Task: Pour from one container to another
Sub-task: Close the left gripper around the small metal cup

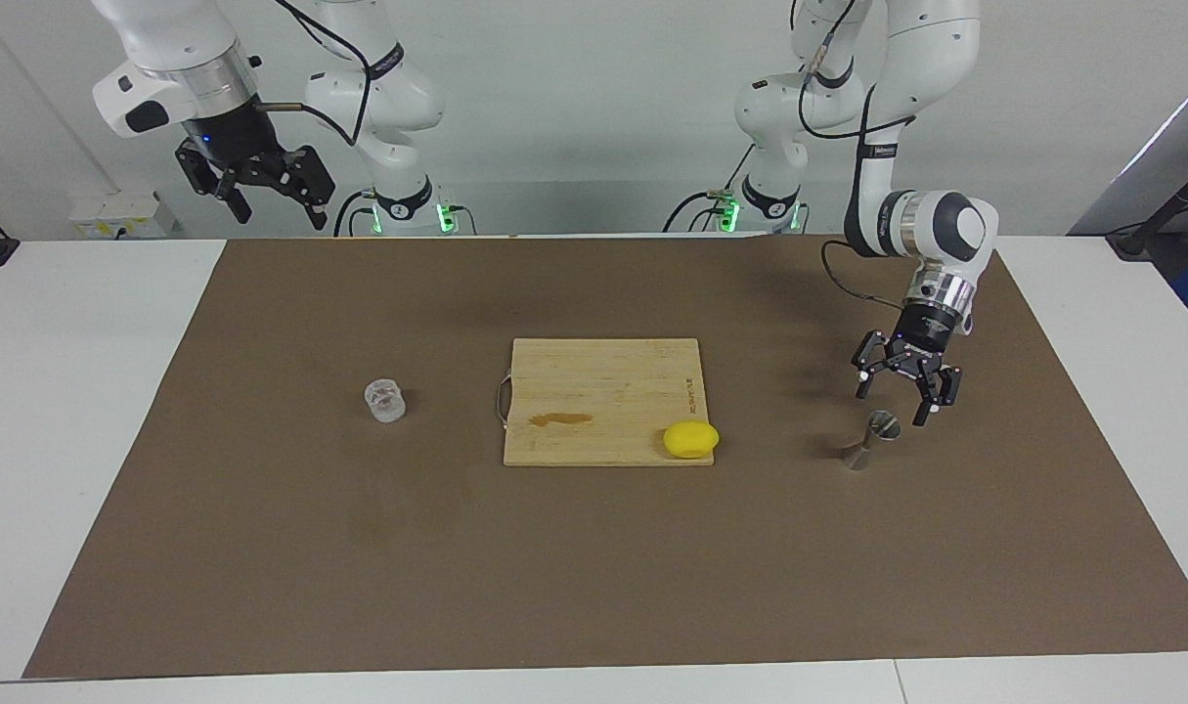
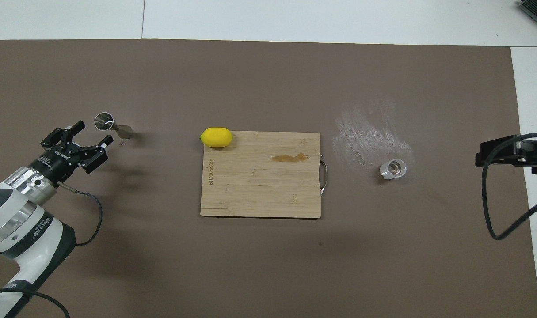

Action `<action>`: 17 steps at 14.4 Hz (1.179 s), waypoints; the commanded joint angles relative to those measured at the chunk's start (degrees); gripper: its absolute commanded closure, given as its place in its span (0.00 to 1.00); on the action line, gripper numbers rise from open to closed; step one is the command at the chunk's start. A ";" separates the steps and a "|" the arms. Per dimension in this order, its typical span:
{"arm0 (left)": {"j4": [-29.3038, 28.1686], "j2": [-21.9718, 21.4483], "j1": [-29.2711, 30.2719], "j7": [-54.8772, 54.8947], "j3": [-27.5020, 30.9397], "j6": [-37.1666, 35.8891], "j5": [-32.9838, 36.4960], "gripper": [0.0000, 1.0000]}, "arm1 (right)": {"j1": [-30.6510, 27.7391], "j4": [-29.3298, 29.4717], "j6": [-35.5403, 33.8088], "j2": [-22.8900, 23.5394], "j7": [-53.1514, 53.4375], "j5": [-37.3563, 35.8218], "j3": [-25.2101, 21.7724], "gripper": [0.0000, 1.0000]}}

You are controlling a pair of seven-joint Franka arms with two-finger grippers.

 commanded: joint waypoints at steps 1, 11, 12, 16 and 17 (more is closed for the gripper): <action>2.88 2.19 -0.53 3.02 -0.06 0.32 -3.14 0.00 | -0.58 -0.40 -0.34 -0.49 -1.57 0.36 0.06 0.00; 2.01 2.28 -2.81 6.36 -0.06 0.14 -5.43 0.16 | -0.58 -0.40 -0.34 -0.49 -1.49 0.36 0.06 0.00; 2.01 2.27 -2.72 6.45 -0.06 0.14 -5.43 0.18 | -0.58 -0.40 -0.34 -0.49 -1.57 0.36 0.15 0.00; 2.01 2.36 -2.02 6.54 0.03 0.14 -5.34 0.24 | -0.58 -0.40 -0.34 -0.49 -1.57 0.36 0.15 0.00; 2.01 2.36 -2.02 6.54 0.03 0.14 -5.34 0.24 | -0.58 -0.40 -0.34 -0.49 -1.57 0.36 0.15 0.00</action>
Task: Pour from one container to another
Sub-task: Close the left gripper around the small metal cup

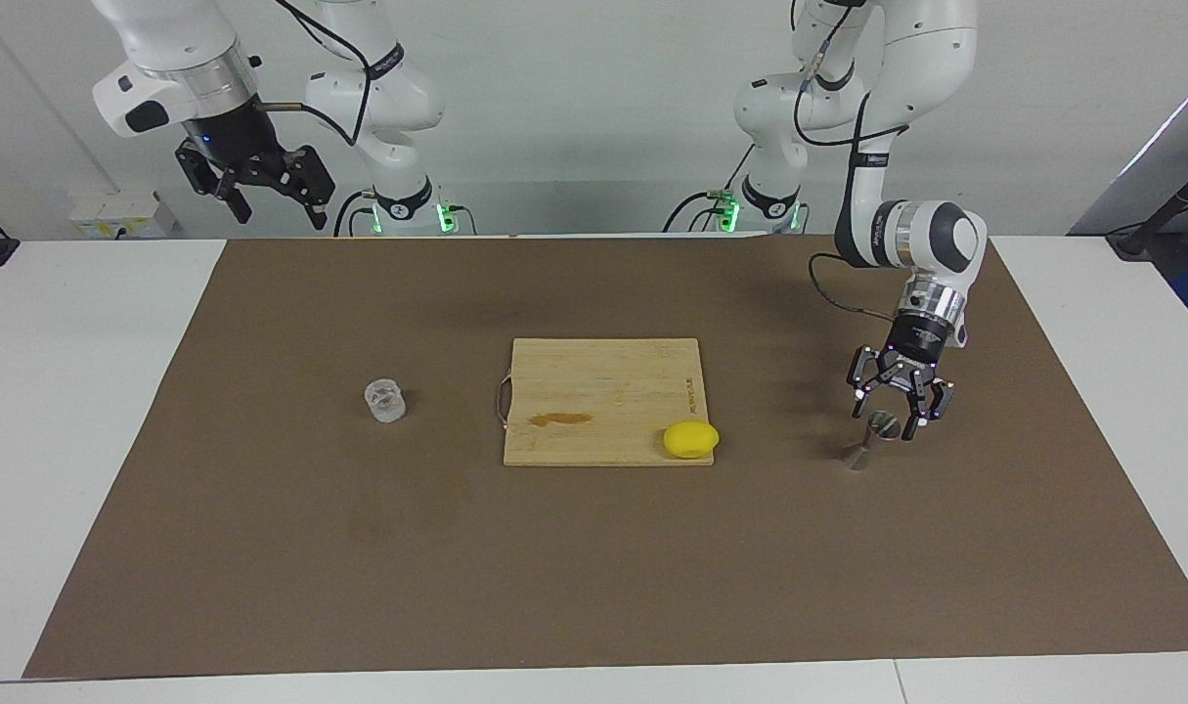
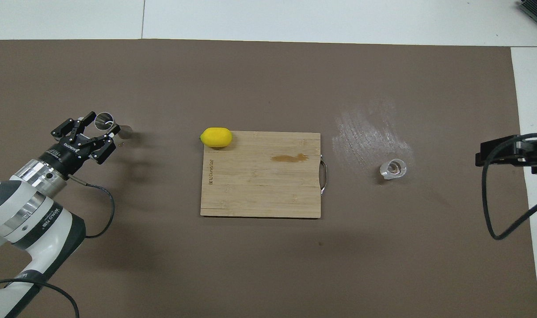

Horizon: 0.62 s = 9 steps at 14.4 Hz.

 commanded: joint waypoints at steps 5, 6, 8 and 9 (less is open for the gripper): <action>-0.11 0.56 0.15 1.57 0.08 0.16 -1.54 0.30 | -0.58 -0.40 -0.34 -0.49 -1.49 0.36 0.15 0.00; -0.11 0.56 0.15 1.57 0.08 0.16 -1.54 0.30 | -0.58 -0.40 -0.34 -0.49 -1.49 0.36 0.15 0.00; -0.11 0.56 0.15 1.57 0.08 0.16 -1.54 0.30 | -0.58 -0.40 -0.34 -0.49 -1.57 0.36 0.06 0.00; -0.11 0.64 0.15 1.57 0.08 0.16 -1.54 0.31 | -0.58 -0.40 -0.34 -0.49 -1.49 0.36 0.15 0.00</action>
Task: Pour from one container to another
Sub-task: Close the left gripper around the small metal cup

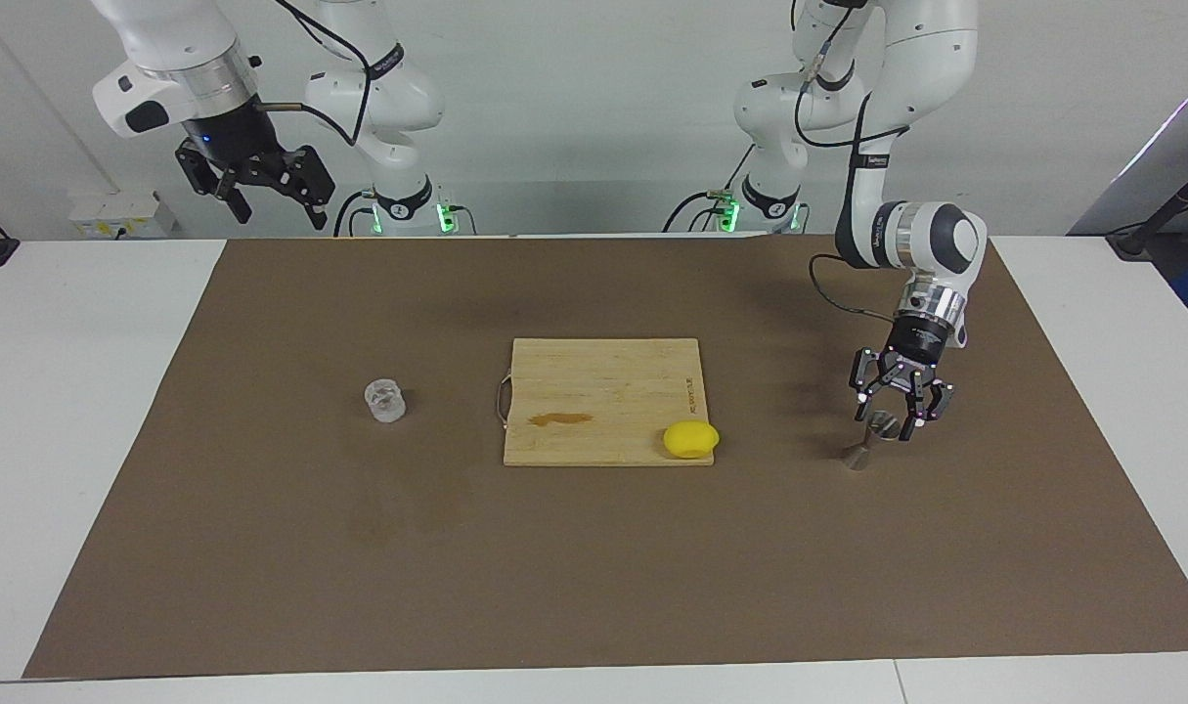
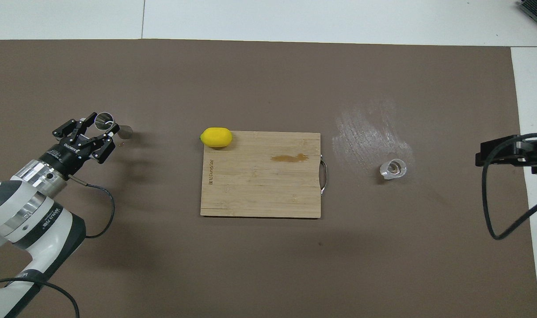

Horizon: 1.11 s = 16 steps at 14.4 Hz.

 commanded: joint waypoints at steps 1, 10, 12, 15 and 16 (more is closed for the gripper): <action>-0.08 0.35 0.14 1.47 0.03 0.16 -1.54 0.32 | -0.58 -0.40 -0.34 -0.49 -1.57 0.36 0.15 0.00; 0.35 0.35 0.23 1.29 -0.06 -1.06 -1.54 1.00 | -0.58 -0.40 -0.34 -0.49 -1.49 0.36 0.06 0.00; 0.53 0.08 0.14 -0.02 -0.41 -3.61 -1.63 1.00 | -0.58 -0.40 -0.34 -0.49 -1.49 0.36 0.06 0.00; 1.41 -0.35 -0.65 -2.75 -1.46 -8.79 -1.54 1.00 | -0.58 -0.32 -0.34 -0.49 -1.49 0.36 0.06 0.00; 2.02 -0.88 -0.91 -3.19 -2.51 -8.89 -1.54 1.00 | -0.58 -0.40 -0.34 -0.49 -1.57 0.36 0.15 0.00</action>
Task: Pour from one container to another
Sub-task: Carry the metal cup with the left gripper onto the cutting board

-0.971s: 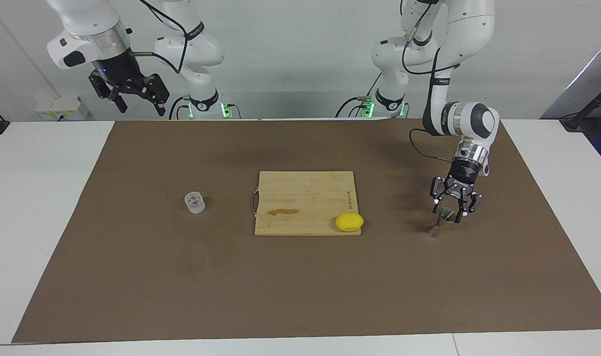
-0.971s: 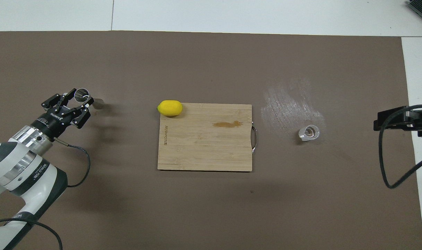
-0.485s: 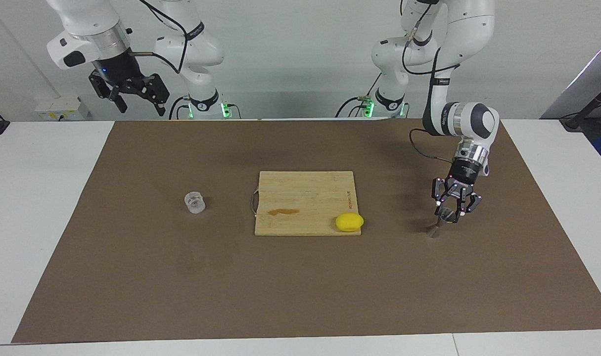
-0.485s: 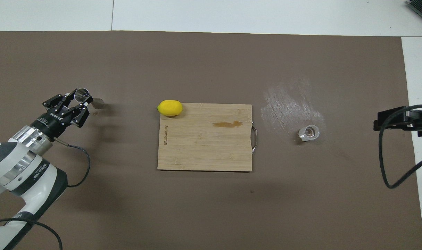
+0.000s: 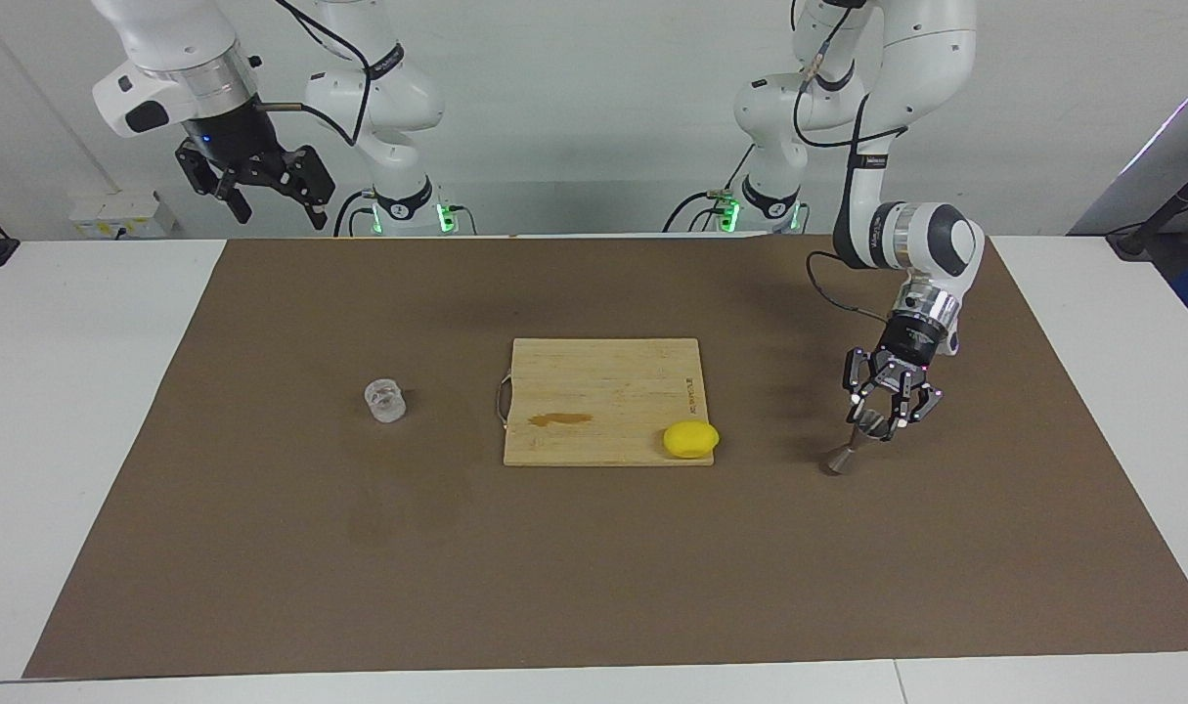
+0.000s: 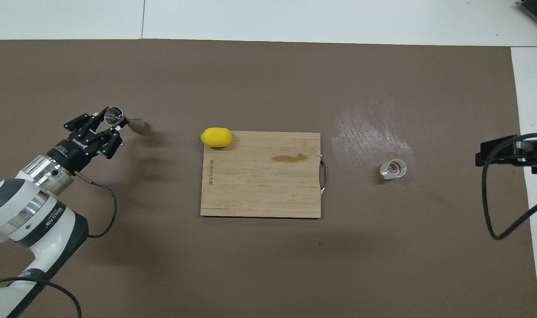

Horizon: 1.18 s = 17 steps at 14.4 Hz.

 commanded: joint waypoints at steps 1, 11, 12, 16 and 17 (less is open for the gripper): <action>1.91 -1.53 -0.75 -2.71 -2.95 -0.96 -1.37 1.00 | -0.58 -0.40 -0.34 -0.49 -1.49 0.36 0.06 0.00; 11.05 0.04 -11.00 -4.21 -19.23 15.18 -4.51 1.00 | -0.58 -0.40 -0.34 -0.49 -1.49 0.36 0.15 0.00; 12.28 1.26 -14.26 -4.22 -19.23 18.08 -6.53 1.00 | -0.58 -0.40 -0.34 -0.49 -1.49 0.36 0.06 0.00; 13.25 4.43 -21.65 -4.31 -19.05 21.10 -9.01 1.00 | -0.58 -0.49 -0.60 -0.57 -1.75 0.36 0.15 0.00; 14.39 6.01 -23.15 -4.22 -18.96 21.01 -9.10 1.00 | -0.50 -0.40 0.00 -0.57 -1.66 0.45 0.24 0.00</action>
